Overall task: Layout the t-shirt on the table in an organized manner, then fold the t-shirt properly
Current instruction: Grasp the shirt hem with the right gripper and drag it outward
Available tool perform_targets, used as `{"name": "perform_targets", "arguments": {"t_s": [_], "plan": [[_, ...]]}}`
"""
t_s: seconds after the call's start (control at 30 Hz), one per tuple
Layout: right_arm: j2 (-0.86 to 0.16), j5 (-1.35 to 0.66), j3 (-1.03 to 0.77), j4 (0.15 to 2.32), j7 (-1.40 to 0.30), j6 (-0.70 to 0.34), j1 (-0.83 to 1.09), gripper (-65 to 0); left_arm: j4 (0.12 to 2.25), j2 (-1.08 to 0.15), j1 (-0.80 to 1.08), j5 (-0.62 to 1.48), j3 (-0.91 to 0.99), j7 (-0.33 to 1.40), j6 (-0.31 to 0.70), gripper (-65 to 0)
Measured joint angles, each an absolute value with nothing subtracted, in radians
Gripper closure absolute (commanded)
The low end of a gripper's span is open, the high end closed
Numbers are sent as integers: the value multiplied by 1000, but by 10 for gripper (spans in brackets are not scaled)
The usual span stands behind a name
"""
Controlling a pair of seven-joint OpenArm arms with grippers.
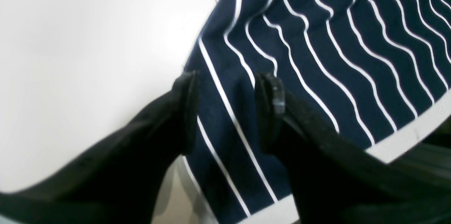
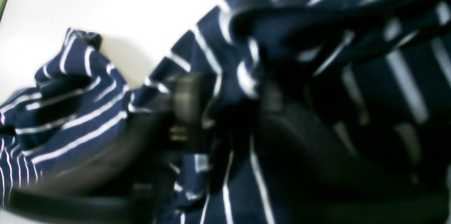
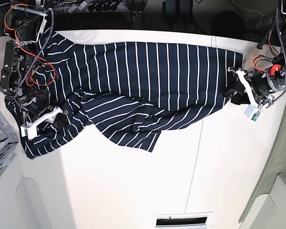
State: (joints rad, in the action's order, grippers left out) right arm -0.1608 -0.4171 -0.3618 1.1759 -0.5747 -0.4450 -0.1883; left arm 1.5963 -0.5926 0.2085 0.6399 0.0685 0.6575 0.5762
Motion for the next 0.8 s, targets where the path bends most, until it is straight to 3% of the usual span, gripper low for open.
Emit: {"name": "perform_targets", "arguments": {"t_s": [0.03, 0.4, 0.5, 0.53, 0.7, 0.8], "plan": [[-155, -414, -362, 1176, -574, -445, -188, 0, 1596, -592, 211, 640, 68, 657, 576, -281], [-128, -342, -274, 1153, -542, -505, -453, 0, 1596, -593, 207, 641, 68, 657, 576, -282], [-130, -312, -242, 1154, -596, -487, -514, -332, 1596, -593, 207, 641, 68, 657, 576, -282], [-130, -309, -241, 1154, -618, -487, -518, -400, 1596, -593, 207, 640, 68, 654, 576, -282], [-130, -377, -241, 1153, -826, -486, -484, -420, 1595, -592, 145, 639, 68, 652, 575, -282], [-130, -444, -241, 1175, -827, -488, -417, -420, 1595, -593, 55, 646, 67, 635, 559, -282]]}}
